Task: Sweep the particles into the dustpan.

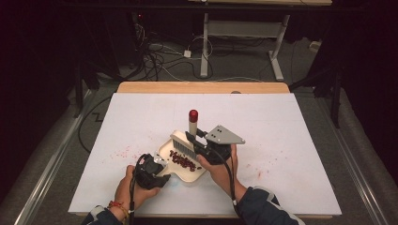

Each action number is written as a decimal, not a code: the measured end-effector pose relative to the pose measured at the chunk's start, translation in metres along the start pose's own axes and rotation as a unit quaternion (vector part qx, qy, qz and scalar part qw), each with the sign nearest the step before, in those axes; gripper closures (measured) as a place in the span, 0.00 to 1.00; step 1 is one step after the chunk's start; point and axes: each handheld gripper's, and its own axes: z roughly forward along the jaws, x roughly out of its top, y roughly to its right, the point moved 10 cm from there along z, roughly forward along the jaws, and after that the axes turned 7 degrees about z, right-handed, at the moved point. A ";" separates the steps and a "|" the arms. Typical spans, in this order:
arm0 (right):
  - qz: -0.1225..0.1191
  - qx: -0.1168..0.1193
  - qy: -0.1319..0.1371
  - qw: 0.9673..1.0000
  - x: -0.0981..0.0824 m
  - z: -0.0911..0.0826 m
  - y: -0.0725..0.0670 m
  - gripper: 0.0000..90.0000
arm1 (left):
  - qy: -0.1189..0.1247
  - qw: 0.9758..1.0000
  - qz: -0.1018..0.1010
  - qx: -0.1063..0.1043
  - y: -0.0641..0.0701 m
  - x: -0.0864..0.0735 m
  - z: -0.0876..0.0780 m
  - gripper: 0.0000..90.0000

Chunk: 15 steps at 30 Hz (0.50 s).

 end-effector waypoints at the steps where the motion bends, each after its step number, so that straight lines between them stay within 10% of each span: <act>1: 0.002 -0.002 0.003 1.000 0.002 -0.001 0.002 0.79 | 0.001 1.000 0.001 0.000 0.000 -0.001 0.000 0.71; 15: -0.013 -0.047 0.030 0.998 0.025 -0.022 0.041 0.79 | -0.016 1.000 0.014 -0.009 -0.006 -0.016 -0.011 0.71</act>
